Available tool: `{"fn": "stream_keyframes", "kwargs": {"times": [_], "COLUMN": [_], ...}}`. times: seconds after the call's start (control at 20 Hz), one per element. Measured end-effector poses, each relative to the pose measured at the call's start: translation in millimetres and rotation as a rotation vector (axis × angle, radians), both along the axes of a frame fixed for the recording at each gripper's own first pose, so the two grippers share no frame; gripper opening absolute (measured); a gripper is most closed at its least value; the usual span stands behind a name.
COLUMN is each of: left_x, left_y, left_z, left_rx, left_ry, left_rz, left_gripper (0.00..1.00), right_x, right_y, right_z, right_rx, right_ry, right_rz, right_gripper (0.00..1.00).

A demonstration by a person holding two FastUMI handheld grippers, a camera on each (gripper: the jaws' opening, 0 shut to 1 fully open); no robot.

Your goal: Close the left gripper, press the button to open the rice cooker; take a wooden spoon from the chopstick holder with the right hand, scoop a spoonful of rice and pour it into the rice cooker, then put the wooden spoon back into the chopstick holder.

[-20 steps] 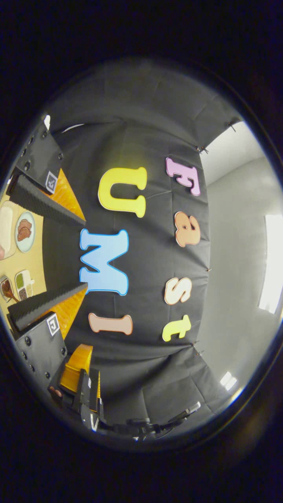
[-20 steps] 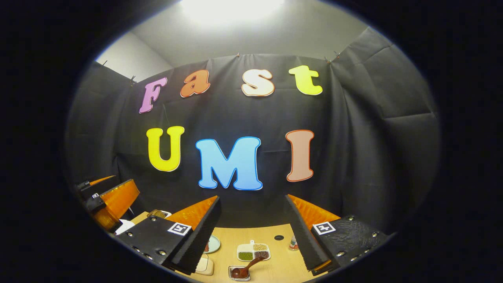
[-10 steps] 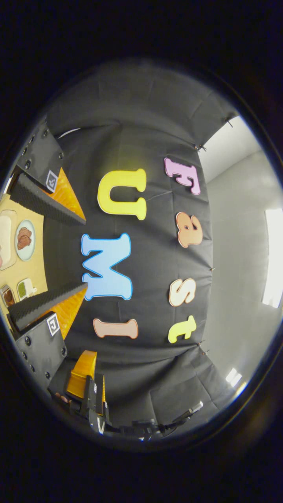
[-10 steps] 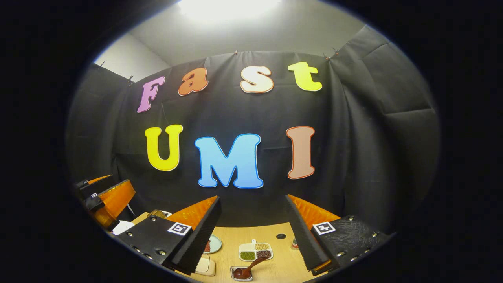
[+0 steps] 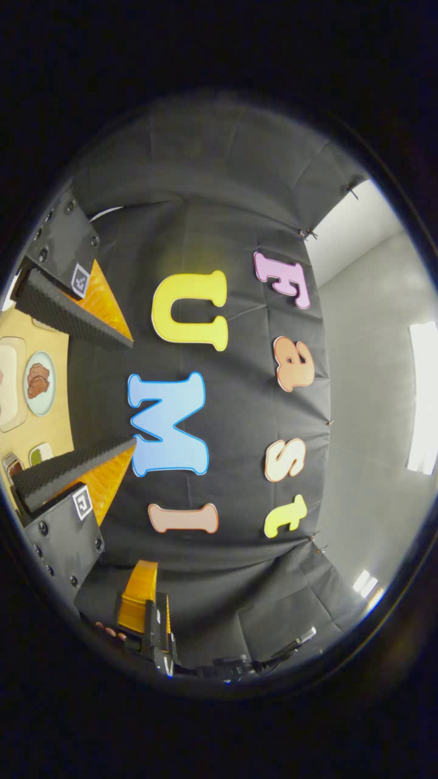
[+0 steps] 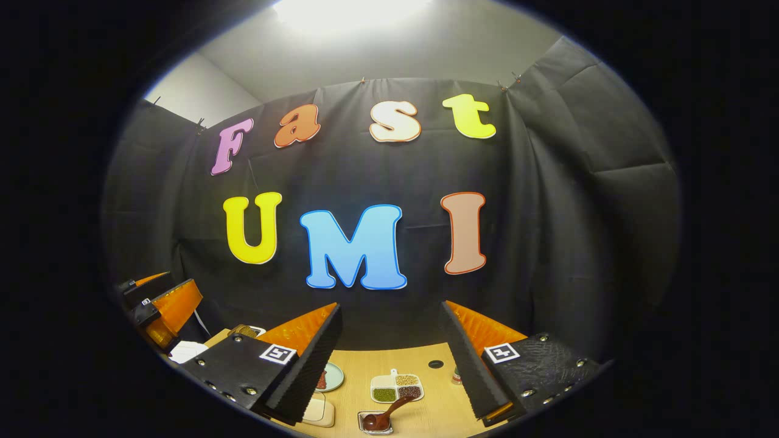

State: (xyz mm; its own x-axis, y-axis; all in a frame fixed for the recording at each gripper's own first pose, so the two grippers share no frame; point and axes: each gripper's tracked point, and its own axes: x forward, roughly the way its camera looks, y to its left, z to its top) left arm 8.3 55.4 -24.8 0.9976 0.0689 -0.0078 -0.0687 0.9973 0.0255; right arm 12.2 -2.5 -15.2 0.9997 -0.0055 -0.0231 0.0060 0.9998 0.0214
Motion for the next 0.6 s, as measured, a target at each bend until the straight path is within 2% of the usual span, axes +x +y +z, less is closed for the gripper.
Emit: {"fn": "stream_keyframes", "kwargs": {"times": [0.2,0.35,0.4,0.55,0.6], "left_x": [-3,-5,-9,-17,-20], "left_y": [23,38,44,49,51], "left_z": [-26,-30,-33,-56,-64], "left_rx": [0.005,0.010,0.022,0.025,0.026], "left_ry": [0.057,0.060,0.065,0.125,0.142], "left_rz": [0.026,0.061,0.075,0.052,0.049], "left_gripper": [0.94,0.72,0.63,0.11,0.07], "right_x": [0,1,0,1,1], "right_y": [4,9,9,10,10], "right_z": [-4,-8,-8,-13,-14], "right_rx": [0.000,-0.006,-0.007,-0.011,-0.011], "right_ry": [0.004,0.013,0.014,0.025,0.029], "right_rz": [0.016,0.030,0.033,0.035,0.037], "right_gripper": [0.97,0.97,0.97,0.97,0.97]}}
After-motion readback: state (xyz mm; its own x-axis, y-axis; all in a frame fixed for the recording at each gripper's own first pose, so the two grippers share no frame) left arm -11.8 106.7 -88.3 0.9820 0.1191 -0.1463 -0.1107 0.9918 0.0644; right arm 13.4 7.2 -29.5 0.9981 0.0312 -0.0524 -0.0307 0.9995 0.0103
